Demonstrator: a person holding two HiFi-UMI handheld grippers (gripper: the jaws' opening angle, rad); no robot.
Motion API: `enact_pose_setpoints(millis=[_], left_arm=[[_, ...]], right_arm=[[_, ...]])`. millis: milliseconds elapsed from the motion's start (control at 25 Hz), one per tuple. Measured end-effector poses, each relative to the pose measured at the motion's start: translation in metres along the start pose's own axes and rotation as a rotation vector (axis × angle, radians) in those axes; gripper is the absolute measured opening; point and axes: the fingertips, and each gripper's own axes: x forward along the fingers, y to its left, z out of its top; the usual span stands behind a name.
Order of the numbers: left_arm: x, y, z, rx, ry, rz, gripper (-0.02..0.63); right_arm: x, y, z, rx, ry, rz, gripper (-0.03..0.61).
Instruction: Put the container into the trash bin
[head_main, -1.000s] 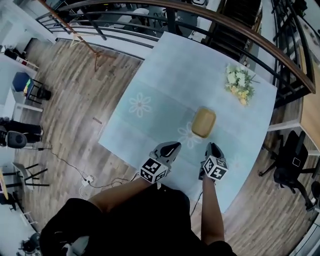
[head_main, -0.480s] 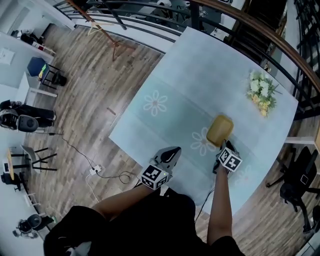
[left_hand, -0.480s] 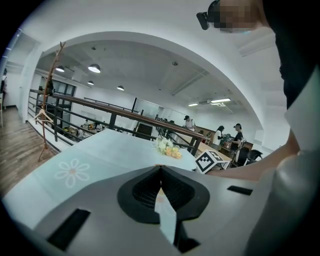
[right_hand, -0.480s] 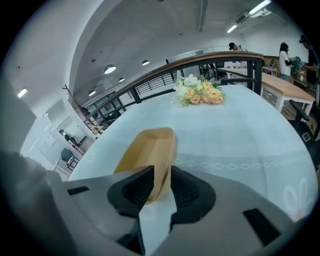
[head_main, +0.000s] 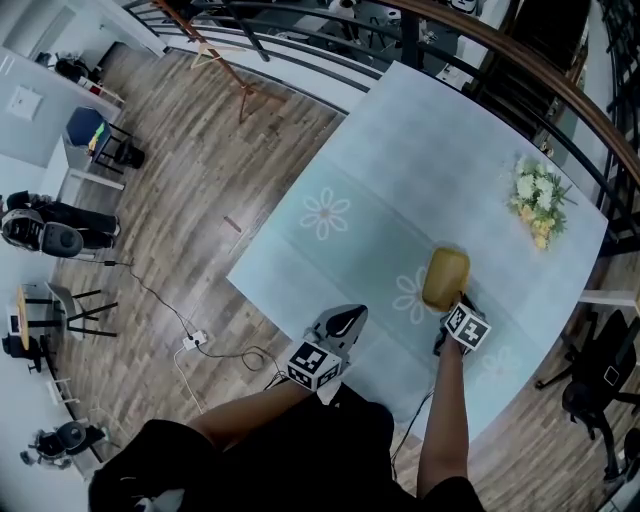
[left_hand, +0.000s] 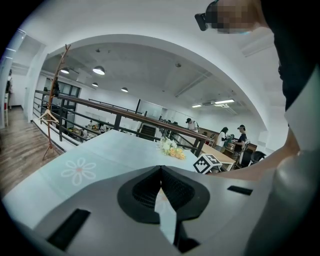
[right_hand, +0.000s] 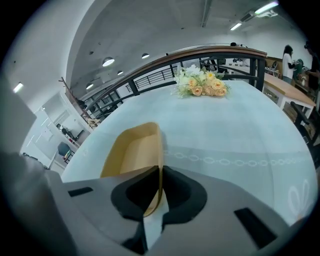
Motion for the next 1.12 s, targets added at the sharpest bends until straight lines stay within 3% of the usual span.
enact_pose_setpoints(millis=[280,560,1120], left_arm=[[-0.020,0.013,-0.004,-0.014,-0.018,0.016,0.015],[-0.066,0.030,-0.011,-0.058,-0.049,0.005,0.015],[-0.259,0.095,-0.062,-0.105,-0.134,0.106,0.015]], right_arm=[[-0.020,0.016,-0.003,-0.042,-0.023,0.016,0.044],[-0.059,0.062,-0.018,-0.066,-0.060,0.063,0.044],[-0.140,0.234,-0.103,-0.093,-0.105,0.212,0.044]])
